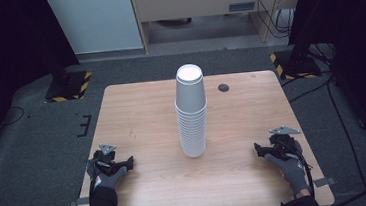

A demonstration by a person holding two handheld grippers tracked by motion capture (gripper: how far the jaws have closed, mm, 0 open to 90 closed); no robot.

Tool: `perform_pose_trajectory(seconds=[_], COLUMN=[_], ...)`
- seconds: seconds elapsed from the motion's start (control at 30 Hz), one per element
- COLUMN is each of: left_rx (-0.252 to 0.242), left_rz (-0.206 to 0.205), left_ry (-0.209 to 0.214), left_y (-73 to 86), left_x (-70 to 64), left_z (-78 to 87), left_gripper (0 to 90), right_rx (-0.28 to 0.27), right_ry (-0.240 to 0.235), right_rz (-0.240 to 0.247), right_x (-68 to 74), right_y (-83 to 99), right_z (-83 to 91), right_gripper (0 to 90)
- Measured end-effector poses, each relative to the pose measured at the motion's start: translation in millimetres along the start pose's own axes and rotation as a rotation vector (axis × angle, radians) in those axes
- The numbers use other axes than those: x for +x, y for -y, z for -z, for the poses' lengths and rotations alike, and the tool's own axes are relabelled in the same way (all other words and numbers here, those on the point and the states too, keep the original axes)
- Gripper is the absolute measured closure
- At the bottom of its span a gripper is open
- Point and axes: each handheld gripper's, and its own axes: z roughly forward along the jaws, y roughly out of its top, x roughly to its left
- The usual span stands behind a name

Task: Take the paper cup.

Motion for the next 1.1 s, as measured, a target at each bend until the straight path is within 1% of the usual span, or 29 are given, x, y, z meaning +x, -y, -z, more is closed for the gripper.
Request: perform_pose_trajectory(seconds=[0.03, 0.07, 0.1, 0.17, 0.27, 0.33, 0.4, 0.43, 0.57, 0.67, 0.77, 0.97, 1.1], left_rx=[0.0, 0.0, 0.0, 0.0, 0.0, 0.001, 0.001, 0.001, 0.001, 0.001, 0.001, 0.001, 0.001], left_rz=[0.0, 0.0, 0.0, 0.001, 0.001, 0.0, 0.001, 0.001, 0.0, 0.001, 0.001, 0.0, 0.0], left_ry=[0.0, -0.001, -0.001, -0.001, 0.0, 0.0, 0.0, 0.0, 0.0, 0.0, 0.0, 0.0, 0.0], left_y=[0.0, 0.0, 0.0, 0.0, 0.0, 0.0, 0.0, 0.0, 0.0, 0.0, 0.0, -0.1, -0.1], left_x=[0.0, -0.1, -0.1, -0.1, -0.1, -0.1, -0.1, -0.1, -0.1, -0.1, -0.2, -0.1, -0.2], left_z=[0.0, 0.0, 0.0, 0.0, 0.0, 0.0, 0.0, 0.0, 0.0, 0.0, 0.0, -0.1, -0.1], left_gripper=[0.0, 0.0, 0.0, 0.0, 0.0, 0.0, 0.0, 0.0, 0.0, 0.0, 0.0, 0.0, 0.0], right_rx=[-0.016, -0.027, -0.027, -0.055, -0.076, -0.087, -0.092, -0.1, -0.113, -0.135, -0.145, -0.175, -0.214], right_ry=[0.0, -0.016, -0.016, -0.034, -0.046, -0.052, -0.057, -0.065, -0.075, -0.09, -0.089, -0.097, -0.108], right_rz=[0.003, -0.006, -0.006, -0.01, -0.01, -0.001, -0.002, 0.014, 0.018, 0.019, 0.023, 0.029, 0.022], right_x=[0.6, 1.3, 1.3, 2.6, 4.4, 5.7, 6.8, 9.6, 13.8, 18.8, 20.5, 24.7, 26.4], right_y=[-0.8, -2.1, -2.1, -3.4, -4.9, -5.9, -6.6, -8.8, -10.7, -15.0, -16.9, -22.8, -28.7], right_z=[2.6, 5.6, 5.6, 10.8, 15.5, 18.3, 19.8, 22.6, 25.4, 30.3, 31.9, 40.8, 48.6], right_gripper=[12.6, 12.6, 12.6, 12.9, 13.3, 13.5, 13.6, 13.6, 13.5, 13.4, 13.1, 12.9, 13.0])
